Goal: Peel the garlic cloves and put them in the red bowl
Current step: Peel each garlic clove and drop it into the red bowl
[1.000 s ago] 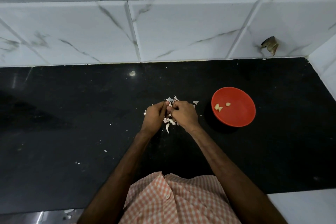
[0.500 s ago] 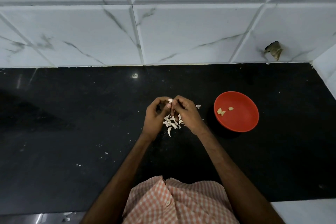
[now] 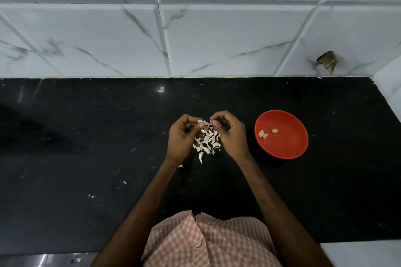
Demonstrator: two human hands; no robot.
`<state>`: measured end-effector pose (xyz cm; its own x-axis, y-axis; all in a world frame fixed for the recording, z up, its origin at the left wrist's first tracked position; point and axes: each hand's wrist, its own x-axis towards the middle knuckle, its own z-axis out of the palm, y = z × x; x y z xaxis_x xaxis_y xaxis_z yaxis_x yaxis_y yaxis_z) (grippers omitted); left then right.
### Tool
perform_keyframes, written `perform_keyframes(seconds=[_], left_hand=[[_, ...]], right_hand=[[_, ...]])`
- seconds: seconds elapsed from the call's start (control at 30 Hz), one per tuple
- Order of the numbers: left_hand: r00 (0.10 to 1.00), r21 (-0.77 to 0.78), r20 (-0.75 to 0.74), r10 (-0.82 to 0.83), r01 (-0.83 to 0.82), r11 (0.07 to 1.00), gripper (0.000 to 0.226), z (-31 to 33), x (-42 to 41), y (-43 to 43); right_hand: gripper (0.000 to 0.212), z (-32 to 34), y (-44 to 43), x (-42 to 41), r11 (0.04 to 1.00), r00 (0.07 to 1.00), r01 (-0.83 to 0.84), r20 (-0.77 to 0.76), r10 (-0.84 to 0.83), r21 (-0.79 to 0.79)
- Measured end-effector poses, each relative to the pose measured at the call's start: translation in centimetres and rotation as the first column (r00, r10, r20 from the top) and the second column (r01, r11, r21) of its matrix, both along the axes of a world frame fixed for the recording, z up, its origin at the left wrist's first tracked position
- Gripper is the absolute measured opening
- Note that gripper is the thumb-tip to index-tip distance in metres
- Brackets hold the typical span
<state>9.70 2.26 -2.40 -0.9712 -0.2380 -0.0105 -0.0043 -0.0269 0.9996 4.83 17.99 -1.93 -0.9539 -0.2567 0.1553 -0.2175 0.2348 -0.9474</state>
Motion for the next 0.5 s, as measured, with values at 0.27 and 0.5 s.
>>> perform_keyframes(seconds=[0.27,0.5], left_hand=[[0.994,-0.192,-0.059,-0.092,0.079,0.978,0.017,0.5,-0.2,-0.4],[0.986,-0.151,0.031,-0.161,0.164,0.975,0.016,0.8,-0.3,-0.8]], right_hand=[[0.007,1.3,-0.2,-0.6,0.986,0.971,-0.152,-0.177,0.161,0.068],[0.015,1.4,0.4,-1.9,0.923,0.943,-0.249,-0.144,0.3,0.292]])
